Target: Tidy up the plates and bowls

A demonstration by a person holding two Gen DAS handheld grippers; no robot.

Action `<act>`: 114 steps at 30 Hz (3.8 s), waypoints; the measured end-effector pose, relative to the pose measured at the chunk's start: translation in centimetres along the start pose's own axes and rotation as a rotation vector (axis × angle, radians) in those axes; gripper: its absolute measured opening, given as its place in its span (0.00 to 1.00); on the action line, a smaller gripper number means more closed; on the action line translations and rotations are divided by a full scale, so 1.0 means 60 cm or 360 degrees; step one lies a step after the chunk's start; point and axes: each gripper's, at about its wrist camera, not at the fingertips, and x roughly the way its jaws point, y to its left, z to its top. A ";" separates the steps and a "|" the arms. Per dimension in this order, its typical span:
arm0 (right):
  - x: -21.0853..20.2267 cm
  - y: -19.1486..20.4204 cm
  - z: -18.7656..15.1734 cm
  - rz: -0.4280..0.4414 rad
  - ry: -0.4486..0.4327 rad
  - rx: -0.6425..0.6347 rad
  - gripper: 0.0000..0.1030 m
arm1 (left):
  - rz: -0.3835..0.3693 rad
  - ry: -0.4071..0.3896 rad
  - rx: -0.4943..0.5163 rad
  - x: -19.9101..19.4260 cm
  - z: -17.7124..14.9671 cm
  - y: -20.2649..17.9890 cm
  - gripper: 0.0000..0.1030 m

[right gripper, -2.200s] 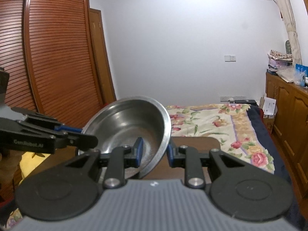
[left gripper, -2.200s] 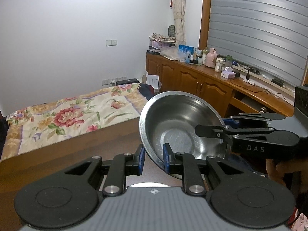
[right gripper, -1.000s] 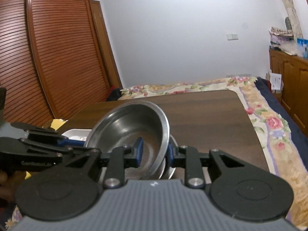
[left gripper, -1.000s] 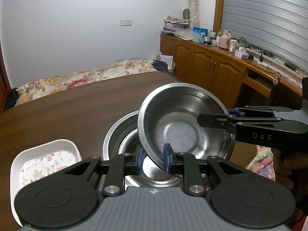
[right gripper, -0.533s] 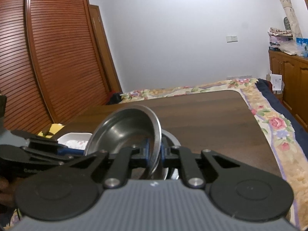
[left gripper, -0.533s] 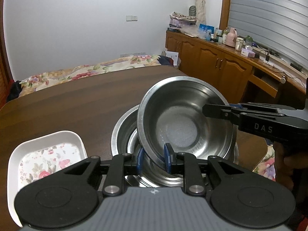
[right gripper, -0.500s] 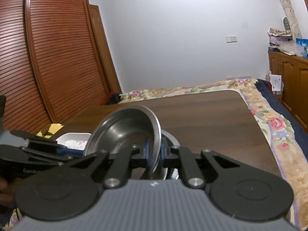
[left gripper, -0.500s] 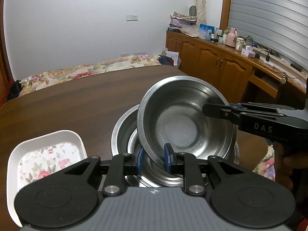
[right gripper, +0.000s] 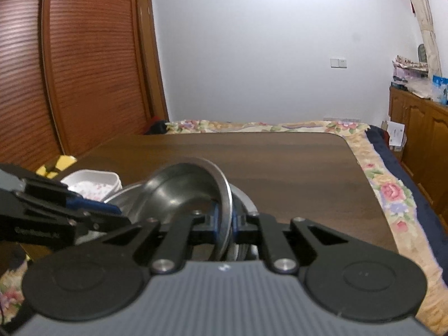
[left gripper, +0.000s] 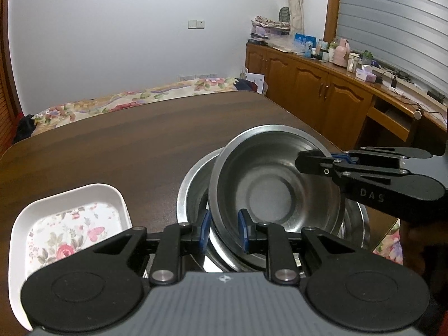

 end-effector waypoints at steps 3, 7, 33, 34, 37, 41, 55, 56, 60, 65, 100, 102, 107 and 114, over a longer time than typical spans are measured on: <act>0.002 0.004 0.001 -0.0019 0.0010 -0.0024 0.10 | 0.0003 -0.0005 0.0000 0.000 -0.003 0.000 0.22; 0.001 0.007 0.002 -0.0027 0.0025 -0.0060 0.10 | 0.0003 -0.0009 -0.0012 -0.001 -0.002 0.001 0.22; -0.022 0.001 0.024 -0.0038 -0.0254 -0.0115 0.20 | 0.0013 -0.0132 -0.0091 -0.040 -0.006 0.014 0.22; -0.019 0.001 0.025 -0.0013 -0.0255 -0.0108 0.19 | 0.0013 -0.0135 -0.0095 -0.042 -0.006 0.016 0.22; -0.009 0.003 0.021 0.0015 -0.0217 -0.0110 0.17 | 0.0016 -0.0142 -0.0097 -0.043 -0.006 0.018 0.22; -0.001 0.008 0.008 0.0009 -0.0176 -0.0119 0.17 | 0.0038 -0.0154 -0.0101 -0.046 -0.009 0.021 0.22; -0.026 0.006 -0.008 -0.0043 -0.0193 -0.0065 0.51 | 0.0154 -0.0238 -0.0150 -0.050 -0.027 0.026 0.46; -0.028 0.003 -0.009 -0.0044 -0.0195 -0.0047 0.51 | 0.0164 -0.0236 -0.0140 -0.047 -0.028 0.024 0.47; -0.028 -0.013 -0.016 -0.0062 -0.0175 0.0020 0.52 | 0.0184 -0.0234 -0.0136 -0.037 -0.037 0.022 0.49; -0.019 -0.023 -0.028 -0.0050 -0.0127 0.0087 0.52 | 0.0162 -0.0234 -0.0150 -0.030 -0.046 0.016 0.49; -0.008 -0.018 -0.038 0.0090 -0.0099 0.0195 0.41 | 0.0115 -0.0274 -0.0246 -0.025 -0.056 0.017 0.29; -0.012 -0.016 -0.030 0.0082 -0.0125 0.0179 0.41 | 0.0111 -0.0283 -0.0231 -0.029 -0.049 0.016 0.29; -0.024 -0.015 -0.006 0.0075 -0.0189 0.0145 0.41 | 0.0104 -0.0314 -0.0218 -0.041 -0.023 0.016 0.29; -0.044 -0.019 0.043 0.0076 -0.0248 0.0141 0.41 | 0.0096 -0.0365 -0.0199 -0.076 0.032 0.010 0.29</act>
